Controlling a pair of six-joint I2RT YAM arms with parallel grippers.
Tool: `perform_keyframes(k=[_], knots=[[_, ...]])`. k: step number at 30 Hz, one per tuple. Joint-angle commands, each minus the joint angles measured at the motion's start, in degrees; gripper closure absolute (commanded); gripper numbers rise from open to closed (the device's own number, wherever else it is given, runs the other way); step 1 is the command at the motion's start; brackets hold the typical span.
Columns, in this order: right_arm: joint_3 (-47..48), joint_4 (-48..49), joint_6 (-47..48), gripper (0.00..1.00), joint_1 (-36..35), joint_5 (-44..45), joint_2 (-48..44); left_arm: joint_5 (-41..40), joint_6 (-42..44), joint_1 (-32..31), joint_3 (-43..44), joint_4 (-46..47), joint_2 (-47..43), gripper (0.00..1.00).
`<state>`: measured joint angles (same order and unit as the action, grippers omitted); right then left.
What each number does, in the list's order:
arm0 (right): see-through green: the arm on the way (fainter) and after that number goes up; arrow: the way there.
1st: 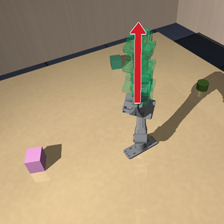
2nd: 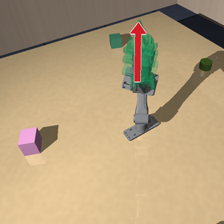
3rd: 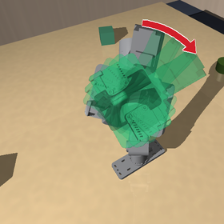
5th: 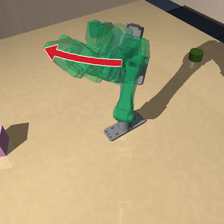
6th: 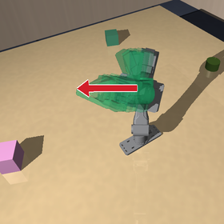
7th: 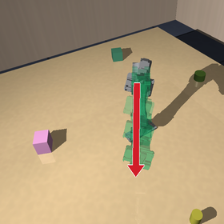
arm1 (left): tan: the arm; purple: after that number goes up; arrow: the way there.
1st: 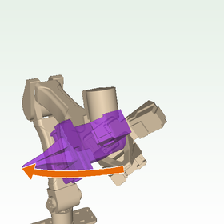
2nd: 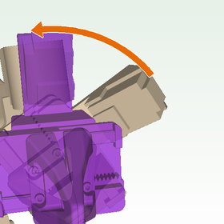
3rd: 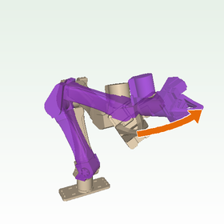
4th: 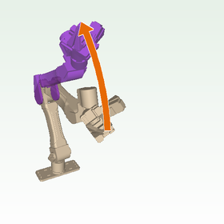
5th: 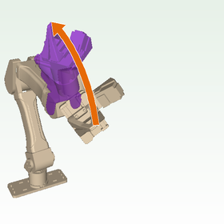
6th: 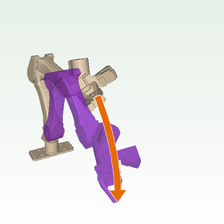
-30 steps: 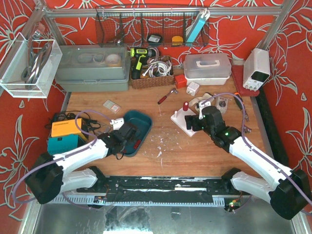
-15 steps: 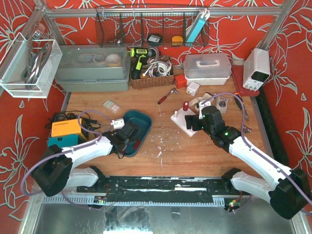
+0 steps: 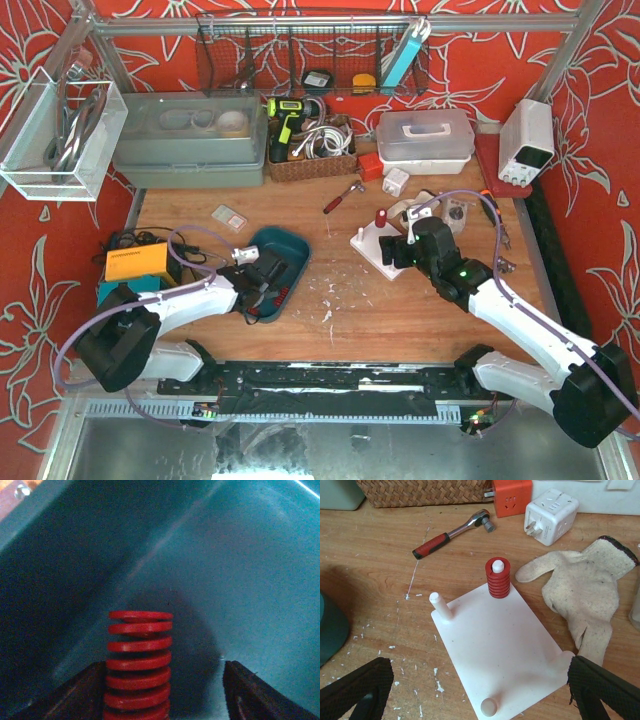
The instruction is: Install the large spring
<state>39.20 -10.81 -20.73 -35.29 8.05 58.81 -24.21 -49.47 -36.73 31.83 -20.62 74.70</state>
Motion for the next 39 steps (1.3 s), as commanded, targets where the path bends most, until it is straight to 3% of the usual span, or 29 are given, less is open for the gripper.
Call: perform_keyframes(k=[1, 12, 18, 27, 34, 39], knots=[[-0.5, 0.3, -0.4, 0.04, -0.3, 1.5, -0.1, -0.9, -1.3, 0.2, -0.7, -0.8, -0.9, 0.39], [-0.5, 0.2, -0.3, 0.04, -0.2, 1.7, -0.1, -1.1, -0.5, 0.2, -1.4, 1.5, -1.7, 0.80], [-0.5, 0.3, -0.3, 0.04, -0.3, 1.7, -0.3, 0.5, 3.5, 0.2, -1.4, 6.4, -5.8, 0.86], [0.3, -0.6, -0.1, 0.04, -0.3, 0.1, 0.0, 12.2, 19.7, -0.3, -6.6, 30.9, -14.5, 0.87], [4.8, -4.9, -0.6, 0.06, -0.8, -14.6, 0.9, 13.8, 34.5, -6.5, -11.3, 49.8, -13.9, 0.89], [8.5, -7.4, -2.0, 0.08, -3.6, -24.3, 3.3, 17.5, 42.9, -9.8, -19.3, 67.3, -14.6, 0.93]])
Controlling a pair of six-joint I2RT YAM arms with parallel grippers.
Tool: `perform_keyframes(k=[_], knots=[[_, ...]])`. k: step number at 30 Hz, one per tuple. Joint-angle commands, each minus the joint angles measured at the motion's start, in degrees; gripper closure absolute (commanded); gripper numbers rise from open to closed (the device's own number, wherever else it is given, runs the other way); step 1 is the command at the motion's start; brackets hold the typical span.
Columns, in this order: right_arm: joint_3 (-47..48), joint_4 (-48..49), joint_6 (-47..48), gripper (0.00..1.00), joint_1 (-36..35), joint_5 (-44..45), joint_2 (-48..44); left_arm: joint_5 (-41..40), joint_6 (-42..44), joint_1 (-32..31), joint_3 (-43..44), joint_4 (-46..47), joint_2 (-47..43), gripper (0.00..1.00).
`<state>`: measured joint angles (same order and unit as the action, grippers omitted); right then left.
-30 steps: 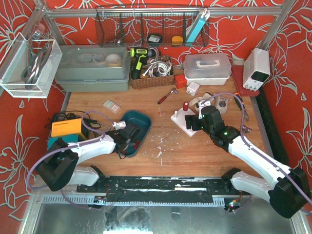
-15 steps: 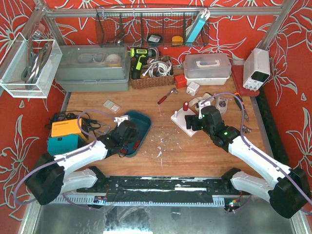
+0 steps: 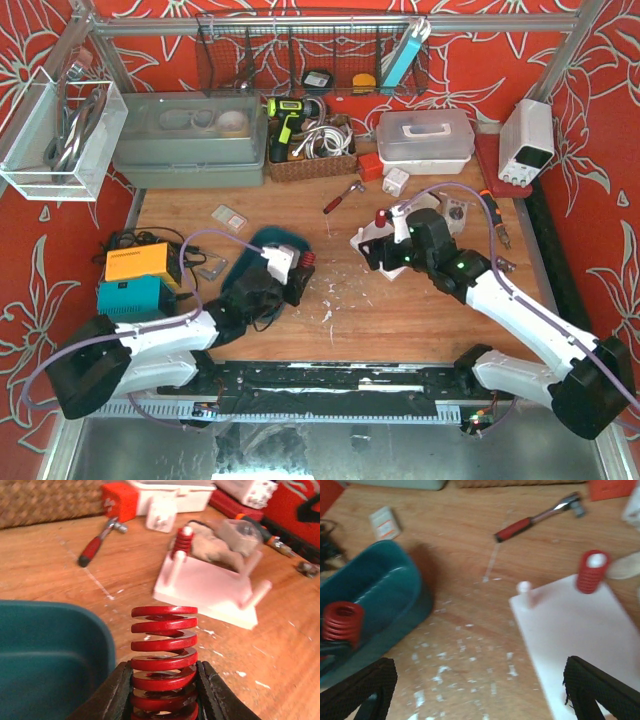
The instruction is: Install the large spring
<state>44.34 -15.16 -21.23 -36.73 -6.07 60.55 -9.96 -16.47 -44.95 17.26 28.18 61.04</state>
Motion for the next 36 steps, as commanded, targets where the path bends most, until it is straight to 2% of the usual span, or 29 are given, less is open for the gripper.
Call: perform_keyframes(k=[1, 4, 8, 14, 23, 30, 36], knots=[[4.1, -3.2, -1.8, 0.08, -2.9, -11.9, 2.2, 4.4, 11.4, -1.8, -6.5, 21.7, -1.3, 0.93], [6.3, -3.2, -2.6, 0.11, -5.7, -15.8, 4.4, 7.2, 15.7, -2.4, -10.6, 27.7, -2.6, 0.92], [8.2, -0.9, -4.1, 0.17, -9.5, -19.4, 7.3, 7.6, 18.2, -2.9, -14.6, 31.3, -4.8, 0.92], [8.9, 4.4, -6.9, 0.28, -12.5, -23.5, 11.5, 11.3, 19.4, -3.2, -16.4, 32.7, -7.9, 0.95], [11.5, 5.3, -7.2, 0.29, -15.1, -24.9, 15.6, 13.3, 20.1, -3.7, -16.9, 32.9, -9.5, 0.95], [12.1, 6.2, -7.2, 0.36, -16.0, -26.4, 18.0, 13.6, 20.2, -3.8, -16.9, 33.1, -9.2, 0.94], [11.2, 8.3, -7.4, 0.53, -16.1, -28.0, 18.6, 12.8, 20.3, -3.9, -17.1, 33.1, -9.3, 0.93]])
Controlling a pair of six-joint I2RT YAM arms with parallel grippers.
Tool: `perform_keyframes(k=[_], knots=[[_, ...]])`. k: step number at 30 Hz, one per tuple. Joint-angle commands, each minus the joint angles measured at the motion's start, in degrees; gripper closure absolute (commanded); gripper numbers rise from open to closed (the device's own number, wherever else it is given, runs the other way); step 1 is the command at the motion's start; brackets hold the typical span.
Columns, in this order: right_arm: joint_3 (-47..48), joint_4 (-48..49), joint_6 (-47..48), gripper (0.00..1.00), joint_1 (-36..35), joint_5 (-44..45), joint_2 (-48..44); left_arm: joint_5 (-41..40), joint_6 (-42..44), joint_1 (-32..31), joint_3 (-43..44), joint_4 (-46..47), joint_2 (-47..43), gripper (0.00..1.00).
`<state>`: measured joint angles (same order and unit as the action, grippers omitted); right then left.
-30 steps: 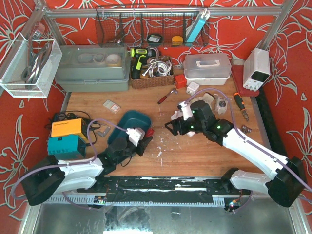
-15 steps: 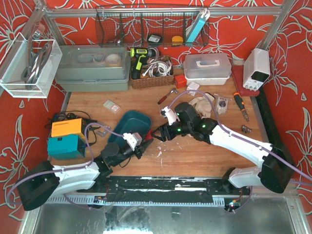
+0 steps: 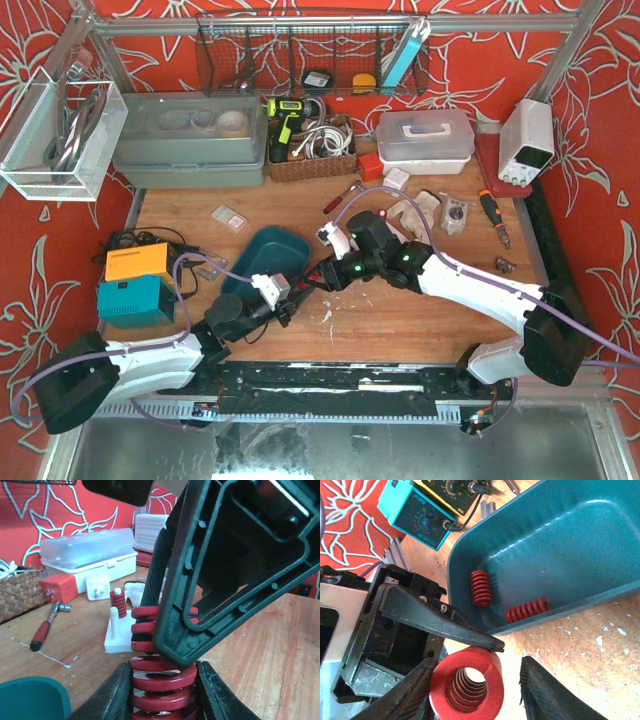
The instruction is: Install the large spring
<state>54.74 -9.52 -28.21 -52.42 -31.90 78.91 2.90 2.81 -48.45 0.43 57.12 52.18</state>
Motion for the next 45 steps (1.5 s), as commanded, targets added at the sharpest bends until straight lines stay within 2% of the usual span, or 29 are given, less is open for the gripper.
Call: perform_keyframes(k=[1, 6, 10, 15, 18, 20, 21, 25, 33, 39, 45], knots=[[0.5, 3.3, -0.5, 0.57, -0.4, -2.5, 0.2, -0.1, 1.1, -0.4, -0.2, 4.1, -0.3, 0.92], [0.1, 4.6, -0.2, 0.84, -0.4, -3.1, 0.2, -0.5, 1.0, -0.4, -0.2, 4.1, 0.2, 0.84], [-0.7, 6.4, -0.6, 1.00, -0.4, -3.4, -0.3, -2.2, 0.5, -0.4, -0.1, 3.7, 0.0, 0.68], [-1.1, 5.1, 0.5, 1.00, -0.3, 1.4, -2.3, -3.5, 0.2, -0.4, 0.5, 1.5, -0.7, 0.38], [-1.4, 3.6, 1.8, 1.00, 0.0, 6.0, -4.3, -4.9, -0.1, -0.4, 0.5, 0.9, -1.0, 0.14], [-1.5, 1.8, 2.8, 1.00, 0.4, 9.9, -5.8, -5.5, -0.2, -0.4, 0.5, 0.6, -1.1, 0.03], [-1.5, 0.9, 3.3, 1.00, 0.6, 13.0, -6.7, -5.6, -0.2, -0.4, 0.5, 0.4, -1.2, 0.00], [-2.7, -2.9, 5.1, 1.00, 1.8, 27.1, -9.6, -6.4, -0.4, -0.4, 1.0, -0.6, -1.2, 0.00], [-5.3, -7.6, 9.8, 1.00, 8.6, 45.1, -13.1, -8.8, -0.6, -0.4, 2.6, -3.6, 0.4, 0.00], [-6.8, -8.1, 11.9, 1.00, 16.9, 49.9, -12.1, -9.0, -1.0, -0.4, 3.4, -4.6, 1.1, 0.00], [-4.8, -10.5, 11.3, 1.00, 20.8, 49.8, -8.4, -9.9, -0.9, -0.4, 4.4, -7.5, 0.3, 0.00]])
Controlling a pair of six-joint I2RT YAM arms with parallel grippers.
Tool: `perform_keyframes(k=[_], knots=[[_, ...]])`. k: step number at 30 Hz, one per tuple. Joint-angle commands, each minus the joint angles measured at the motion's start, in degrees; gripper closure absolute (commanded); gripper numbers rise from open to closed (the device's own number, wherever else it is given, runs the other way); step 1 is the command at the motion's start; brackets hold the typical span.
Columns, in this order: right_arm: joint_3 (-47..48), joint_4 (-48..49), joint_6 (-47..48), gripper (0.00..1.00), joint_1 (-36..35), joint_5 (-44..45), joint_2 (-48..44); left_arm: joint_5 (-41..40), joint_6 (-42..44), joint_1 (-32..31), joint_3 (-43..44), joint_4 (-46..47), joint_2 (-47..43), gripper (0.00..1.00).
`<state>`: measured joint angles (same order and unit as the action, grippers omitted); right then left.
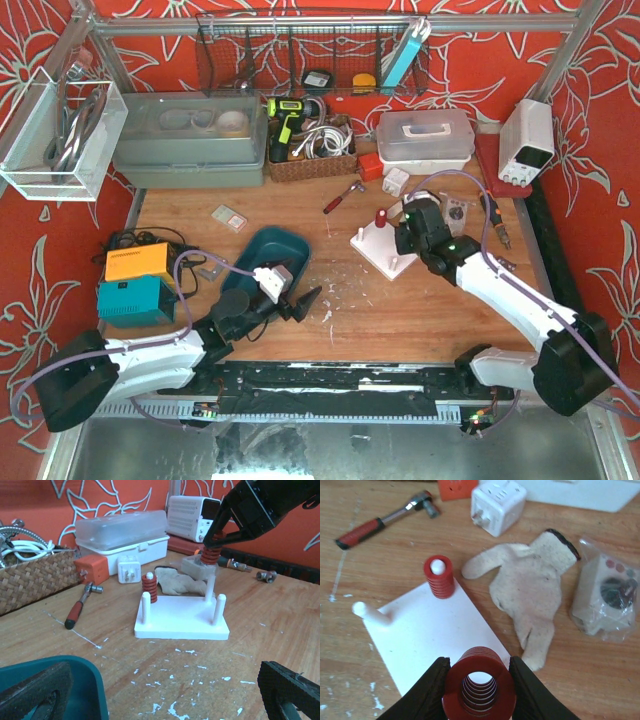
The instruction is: Install the large spring
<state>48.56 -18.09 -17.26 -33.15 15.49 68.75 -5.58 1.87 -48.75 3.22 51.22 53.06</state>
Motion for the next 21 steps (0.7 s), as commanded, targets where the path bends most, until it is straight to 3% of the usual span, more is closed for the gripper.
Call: perform_keyframes(k=[1, 8, 21], knots=[[2.0, -2.8, 0.0, 1.00, 1.7, 2.4, 2.3, -1.5, 0.1, -0.1, 1.6, -1.7, -0.7, 0.00], [3.9, -7.5, -1.3, 1.00, 2.0, 3.3, 3.7, -1.3, 0.1, -0.1, 1.4, -1.6, -1.2, 0.00], [1.2, -1.6, -3.2, 1.00, 5.0, 3.3, 4.9, -1.2, 0.0, -0.1, 1.4, -1.6, -1.2, 0.00]])
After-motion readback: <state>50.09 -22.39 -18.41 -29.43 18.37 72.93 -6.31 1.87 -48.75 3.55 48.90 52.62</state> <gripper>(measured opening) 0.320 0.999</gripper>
